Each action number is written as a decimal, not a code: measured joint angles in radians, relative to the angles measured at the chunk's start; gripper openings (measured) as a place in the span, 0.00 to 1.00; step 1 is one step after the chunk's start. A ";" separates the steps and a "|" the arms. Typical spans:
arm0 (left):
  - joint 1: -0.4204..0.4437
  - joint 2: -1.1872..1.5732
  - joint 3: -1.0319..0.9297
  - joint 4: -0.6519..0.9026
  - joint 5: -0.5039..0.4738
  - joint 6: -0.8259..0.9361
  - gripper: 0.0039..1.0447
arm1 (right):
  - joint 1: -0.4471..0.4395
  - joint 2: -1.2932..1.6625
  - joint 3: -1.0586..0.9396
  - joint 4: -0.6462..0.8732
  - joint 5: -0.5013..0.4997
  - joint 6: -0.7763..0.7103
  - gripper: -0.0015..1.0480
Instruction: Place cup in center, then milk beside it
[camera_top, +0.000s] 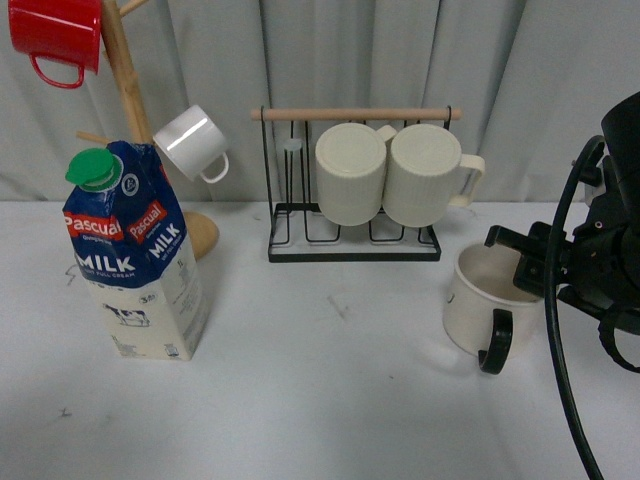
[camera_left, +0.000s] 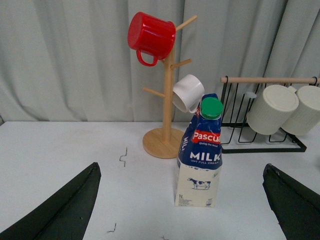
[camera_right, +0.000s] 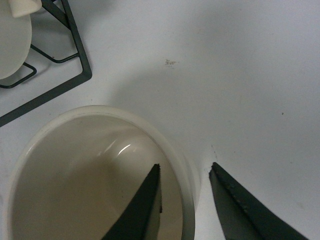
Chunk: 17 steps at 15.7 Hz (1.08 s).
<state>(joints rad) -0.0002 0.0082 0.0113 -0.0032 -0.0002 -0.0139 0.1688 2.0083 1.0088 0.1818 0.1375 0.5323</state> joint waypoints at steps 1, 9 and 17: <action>0.000 0.000 0.000 0.000 0.000 0.000 0.94 | 0.000 0.000 0.000 0.009 0.000 0.000 0.26; 0.000 0.000 0.000 0.000 0.000 0.000 0.94 | 0.161 -0.134 0.054 -0.088 -0.101 -0.087 0.03; 0.000 0.000 0.000 0.000 0.000 0.000 0.94 | 0.175 0.016 0.218 -0.201 -0.143 -0.407 0.03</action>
<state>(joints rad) -0.0002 0.0082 0.0113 -0.0032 -0.0002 -0.0139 0.3439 2.0243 1.2270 -0.0193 -0.0055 0.1257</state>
